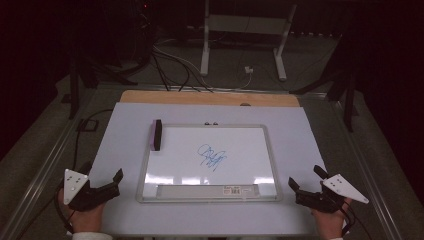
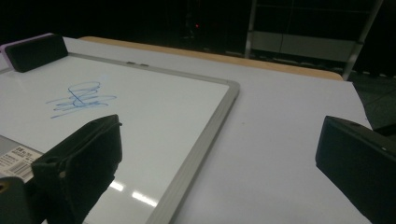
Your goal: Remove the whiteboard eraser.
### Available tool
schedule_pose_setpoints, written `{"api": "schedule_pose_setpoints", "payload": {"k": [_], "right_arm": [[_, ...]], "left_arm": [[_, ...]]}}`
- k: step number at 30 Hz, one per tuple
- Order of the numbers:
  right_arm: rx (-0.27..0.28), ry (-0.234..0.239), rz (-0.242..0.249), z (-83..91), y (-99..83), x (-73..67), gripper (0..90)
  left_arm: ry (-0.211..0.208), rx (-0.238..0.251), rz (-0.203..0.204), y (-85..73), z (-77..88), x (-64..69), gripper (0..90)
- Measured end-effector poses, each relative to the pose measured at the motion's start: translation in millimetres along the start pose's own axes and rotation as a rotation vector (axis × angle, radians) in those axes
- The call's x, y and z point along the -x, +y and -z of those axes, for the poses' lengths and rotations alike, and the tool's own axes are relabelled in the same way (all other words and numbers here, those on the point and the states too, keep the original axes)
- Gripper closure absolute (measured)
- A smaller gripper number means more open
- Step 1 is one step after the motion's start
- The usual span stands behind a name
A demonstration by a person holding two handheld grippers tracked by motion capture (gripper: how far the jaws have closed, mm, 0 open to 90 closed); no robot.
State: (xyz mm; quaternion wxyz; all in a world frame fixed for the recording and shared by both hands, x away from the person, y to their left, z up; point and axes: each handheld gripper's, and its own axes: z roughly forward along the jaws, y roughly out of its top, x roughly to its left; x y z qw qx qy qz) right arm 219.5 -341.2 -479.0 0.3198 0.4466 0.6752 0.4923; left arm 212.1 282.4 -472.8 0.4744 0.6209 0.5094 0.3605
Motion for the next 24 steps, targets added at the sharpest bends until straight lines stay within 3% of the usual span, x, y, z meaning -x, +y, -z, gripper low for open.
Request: {"api": "schedule_pose_setpoints", "payload": {"k": [3,7,9,13,16,22,24], "right_arm": [[-0.004,0.019,-0.018,-0.8,-0.1,0.2,0.6],[0.002,0.019,-0.013,-0.8,0.0,-1.0,0.6],[0.004,0.019,-0.018,-1.1,0.0,-0.8,0.6],[0.013,0.017,-0.019,-1.1,0.3,0.2,0.5],[0.011,0.011,-0.021,-0.6,0.0,1.0,0.5],[0.006,0.005,-0.024,-1.1,-0.4,2.0,0.5],[0.006,0.006,-0.023,-1.4,-0.5,1.9,0.5]], "left_arm": [[-0.016,0.004,0.027,1.6,3.4,-1.7,1.8],[-0.041,-0.007,0.091,0.8,2.6,-8.2,3.2],[-0.052,-0.019,0.099,0.8,1.3,-10.1,2.6],[-0.048,-0.042,0.076,5.4,-1.6,-9.8,1.1],[-0.055,-0.038,0.074,12.6,-3.7,-9.9,1.0],[-0.072,-0.028,0.031,31.4,-12.1,-9.8,1.0],[-0.063,-0.062,0.029,36.5,-17.8,-10.8,1.1]]}}
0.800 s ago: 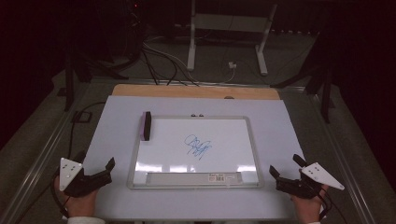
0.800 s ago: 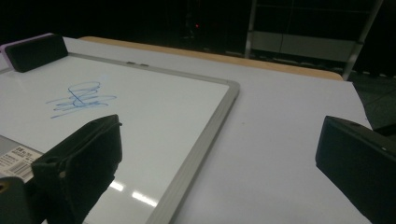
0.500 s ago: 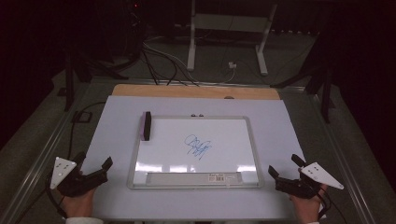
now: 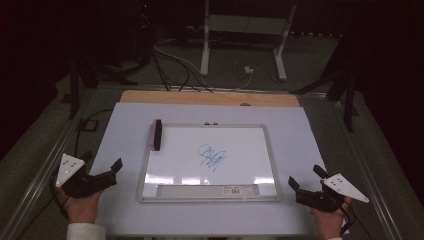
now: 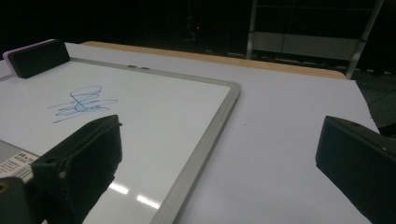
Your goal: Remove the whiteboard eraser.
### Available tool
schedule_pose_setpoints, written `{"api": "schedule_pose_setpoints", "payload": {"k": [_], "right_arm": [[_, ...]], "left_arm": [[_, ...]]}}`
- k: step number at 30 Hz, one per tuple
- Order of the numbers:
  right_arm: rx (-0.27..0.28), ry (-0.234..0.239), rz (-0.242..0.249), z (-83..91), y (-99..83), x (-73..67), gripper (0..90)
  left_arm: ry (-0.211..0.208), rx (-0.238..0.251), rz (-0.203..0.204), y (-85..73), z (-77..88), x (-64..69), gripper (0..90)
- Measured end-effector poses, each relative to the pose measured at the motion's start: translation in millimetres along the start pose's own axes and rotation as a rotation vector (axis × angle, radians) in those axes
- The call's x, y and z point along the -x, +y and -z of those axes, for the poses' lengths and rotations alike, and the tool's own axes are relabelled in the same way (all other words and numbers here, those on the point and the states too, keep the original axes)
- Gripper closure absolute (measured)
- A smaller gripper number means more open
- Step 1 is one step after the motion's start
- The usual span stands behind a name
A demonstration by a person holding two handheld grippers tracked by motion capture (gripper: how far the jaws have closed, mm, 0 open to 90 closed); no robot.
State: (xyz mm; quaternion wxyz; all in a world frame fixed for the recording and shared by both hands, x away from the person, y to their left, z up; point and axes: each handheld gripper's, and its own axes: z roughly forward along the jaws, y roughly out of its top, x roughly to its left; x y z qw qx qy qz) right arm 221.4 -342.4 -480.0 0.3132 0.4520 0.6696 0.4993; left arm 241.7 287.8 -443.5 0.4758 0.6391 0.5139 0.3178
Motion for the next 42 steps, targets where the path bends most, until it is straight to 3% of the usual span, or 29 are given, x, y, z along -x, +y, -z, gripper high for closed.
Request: {"api": "schedule_pose_setpoints", "payload": {"k": [9,11,20,42], "right_arm": [[-0.005,-0.009,0.012,-1.4,-1.0,-1.0,0.6],[-0.007,-0.009,0.011,-1.6,-1.1,-0.7,0.6],[-0.012,-0.006,0.009,-2.6,-2.0,0.5,0.6],[-0.014,-0.012,0.004,-0.4,-3.4,1.5,0.6]], "left_arm": [[-0.046,-0.016,0.012,13.7,-26.1,-2.0,1.1],[-0.043,-0.048,0.026,16.4,-31.4,-1.3,1.1],[-0.051,-0.077,0.037,24.4,-50.1,2.9,1.1],[-0.077,-0.130,0.007,26.7,-92.9,15.5,1.6]]}}
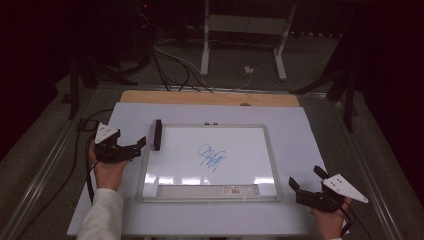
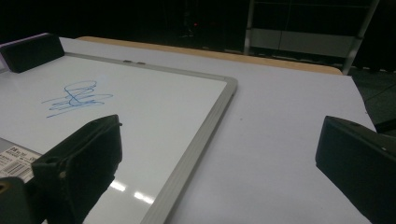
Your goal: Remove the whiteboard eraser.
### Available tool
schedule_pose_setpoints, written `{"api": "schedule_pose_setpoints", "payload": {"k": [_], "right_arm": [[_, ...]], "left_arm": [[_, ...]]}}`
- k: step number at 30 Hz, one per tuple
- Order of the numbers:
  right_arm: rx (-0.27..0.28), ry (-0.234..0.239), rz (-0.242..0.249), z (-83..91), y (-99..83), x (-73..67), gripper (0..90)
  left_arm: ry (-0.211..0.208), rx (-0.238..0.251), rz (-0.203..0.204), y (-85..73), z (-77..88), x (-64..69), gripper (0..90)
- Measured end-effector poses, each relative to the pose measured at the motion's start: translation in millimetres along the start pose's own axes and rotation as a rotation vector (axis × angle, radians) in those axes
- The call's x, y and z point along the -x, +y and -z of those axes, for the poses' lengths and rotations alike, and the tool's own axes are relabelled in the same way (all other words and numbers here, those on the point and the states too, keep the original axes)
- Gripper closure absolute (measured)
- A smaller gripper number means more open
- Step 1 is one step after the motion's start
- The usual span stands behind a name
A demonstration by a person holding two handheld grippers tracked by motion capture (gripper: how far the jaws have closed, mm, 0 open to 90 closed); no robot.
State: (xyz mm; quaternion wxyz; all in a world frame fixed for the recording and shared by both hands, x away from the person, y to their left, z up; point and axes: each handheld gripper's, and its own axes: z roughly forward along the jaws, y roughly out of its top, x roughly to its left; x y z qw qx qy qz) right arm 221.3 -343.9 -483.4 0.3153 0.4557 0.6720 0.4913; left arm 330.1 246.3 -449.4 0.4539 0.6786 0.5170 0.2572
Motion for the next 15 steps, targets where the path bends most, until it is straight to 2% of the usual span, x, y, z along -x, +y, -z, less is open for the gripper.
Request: {"api": "schedule_pose_setpoints", "payload": {"k": [15], "right_arm": [[-0.001,-0.007,-0.001,-0.1,-0.3,1.5,0.6]], "left_arm": [[0.001,-0.053,-0.015,5.9,-33.5,4.3,3.2]]}}
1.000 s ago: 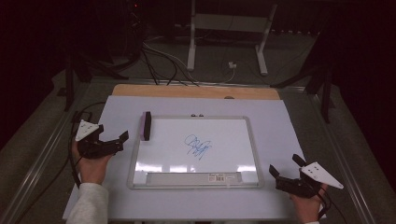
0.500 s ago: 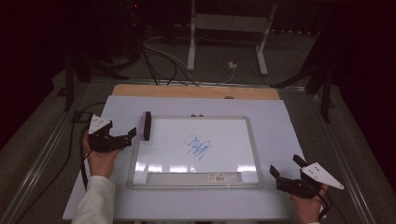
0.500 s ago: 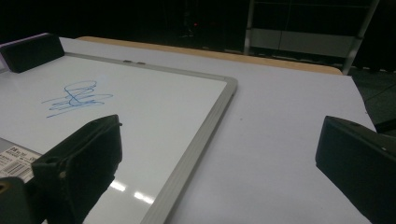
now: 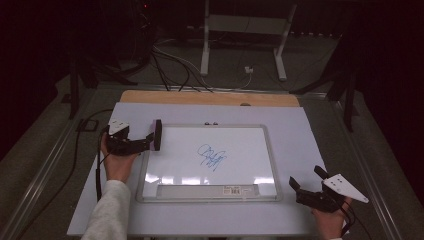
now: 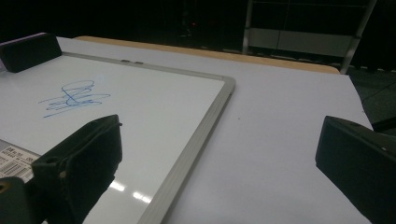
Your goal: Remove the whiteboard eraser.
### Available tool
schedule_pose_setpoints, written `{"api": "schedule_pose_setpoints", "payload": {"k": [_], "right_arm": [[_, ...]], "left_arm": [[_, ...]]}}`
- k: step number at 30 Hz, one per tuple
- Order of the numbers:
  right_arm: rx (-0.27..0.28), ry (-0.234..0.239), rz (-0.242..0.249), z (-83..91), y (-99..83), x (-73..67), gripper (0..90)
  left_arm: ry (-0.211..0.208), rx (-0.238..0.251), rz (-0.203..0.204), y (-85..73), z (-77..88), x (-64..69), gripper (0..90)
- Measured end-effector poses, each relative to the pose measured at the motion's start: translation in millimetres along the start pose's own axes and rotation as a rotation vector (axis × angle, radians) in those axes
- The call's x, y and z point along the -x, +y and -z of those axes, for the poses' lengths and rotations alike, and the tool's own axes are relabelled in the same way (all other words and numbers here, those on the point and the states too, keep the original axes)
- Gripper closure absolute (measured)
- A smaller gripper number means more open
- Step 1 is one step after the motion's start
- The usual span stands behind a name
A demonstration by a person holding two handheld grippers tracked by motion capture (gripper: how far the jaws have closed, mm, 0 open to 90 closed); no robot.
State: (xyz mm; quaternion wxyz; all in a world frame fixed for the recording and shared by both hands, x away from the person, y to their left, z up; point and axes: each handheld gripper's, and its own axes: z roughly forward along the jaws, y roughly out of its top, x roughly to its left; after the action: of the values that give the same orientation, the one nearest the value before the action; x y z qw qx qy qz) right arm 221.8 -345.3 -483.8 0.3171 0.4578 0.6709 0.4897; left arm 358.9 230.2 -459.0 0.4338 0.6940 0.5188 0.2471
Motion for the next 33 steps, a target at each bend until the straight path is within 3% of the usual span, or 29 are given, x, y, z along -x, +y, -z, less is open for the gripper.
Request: {"api": "schedule_pose_setpoints", "payload": {"k": [6,14,33], "right_arm": [[-0.002,0.003,0.005,-0.7,0.0,-0.9,0.6],[-0.003,0.003,0.003,-1.2,-0.1,-0.5,0.6],[-0.003,0.006,0.008,-1.4,0.0,-1.1,0.6]], "left_arm": [[0.003,-0.018,0.006,2.0,-10.4,-1.3,3.8],[-0.001,-0.059,0.053,-0.6,-22.8,-8.0,5.0],[-0.009,-0.113,0.107,-4.4,-36.0,-16.8,5.2]]}}
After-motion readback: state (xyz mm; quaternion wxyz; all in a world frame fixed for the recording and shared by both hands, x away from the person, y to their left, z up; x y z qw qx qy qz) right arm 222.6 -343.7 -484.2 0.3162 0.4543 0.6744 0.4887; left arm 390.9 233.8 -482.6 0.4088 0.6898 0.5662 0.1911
